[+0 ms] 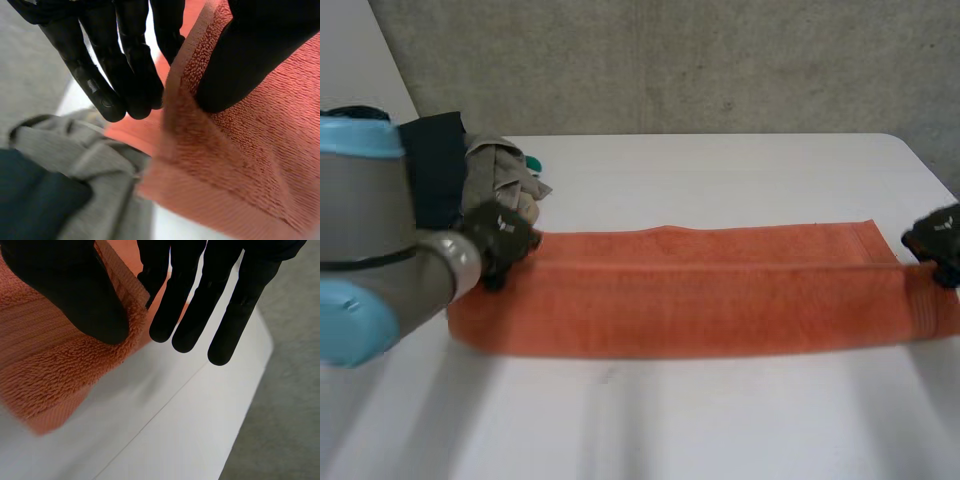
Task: Fold the laundry.
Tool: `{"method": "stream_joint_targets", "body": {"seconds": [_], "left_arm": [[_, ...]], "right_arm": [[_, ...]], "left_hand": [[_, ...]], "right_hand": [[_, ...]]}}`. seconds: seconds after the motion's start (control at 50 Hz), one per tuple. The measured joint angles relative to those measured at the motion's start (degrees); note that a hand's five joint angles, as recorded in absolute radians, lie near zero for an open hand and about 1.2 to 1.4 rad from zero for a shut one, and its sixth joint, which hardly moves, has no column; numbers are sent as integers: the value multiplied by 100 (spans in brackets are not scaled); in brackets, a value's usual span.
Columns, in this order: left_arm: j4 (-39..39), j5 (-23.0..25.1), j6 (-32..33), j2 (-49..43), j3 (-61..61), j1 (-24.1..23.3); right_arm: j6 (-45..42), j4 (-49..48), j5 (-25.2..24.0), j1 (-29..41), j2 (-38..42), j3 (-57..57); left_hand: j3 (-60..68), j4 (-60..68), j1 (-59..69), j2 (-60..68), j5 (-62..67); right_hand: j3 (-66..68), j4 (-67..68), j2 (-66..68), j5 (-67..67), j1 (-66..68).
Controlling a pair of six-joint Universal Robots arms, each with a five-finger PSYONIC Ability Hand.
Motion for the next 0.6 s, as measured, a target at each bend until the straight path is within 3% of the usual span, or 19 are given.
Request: {"method": "stream_joint_targets", "body": {"seconds": [0.2, 0.32, 0.36, 0.38, 0.46, 0.6], "left_arm": [[323, -499, -193, -1715, 2333, -307], [293, -632, -192, -2692, 3714, -411], [280, -675, -196, -2914, 4029, -436], [266, -710, -199, -3073, 4249, -458], [235, -844, -219, -3386, 4669, -527], [200, -1068, -359, -3203, 4474, -670]], "right_arm": [[700, -1312, 250, 621, 1048, -1186], [808, -1832, 723, 947, 1791, -2018], [812, -1913, 887, 1024, 2007, -2277], [814, -1961, 1016, 1081, 2172, -2472], [853, -2011, 1353, 1205, 2512, -2931], [1320, -1630, 1610, 1253, 2444, -3147]], "left_hand": [[0, 0, 0, 0, 0], [-520, -551, -477, -546, -412], [-1411, -1352, -1401, -1467, -1152], [-2934, -3023, -3243, -3107, -2791], [-5323, -5428, -5398, -5402, -5103], [-5617, -5730, -5540, -5678, -5368]], "right_hand": [[0, -1, 0, 34, 0], [-113, -138, -66, -33, -1], [-1160, -1175, -1116, -1064, -987], [-2440, -2431, -2450, -2380, -2289], [-5236, -5255, -5285, -5206, -4955], [-5614, -5618, -5522, -5461, -5097]]}}
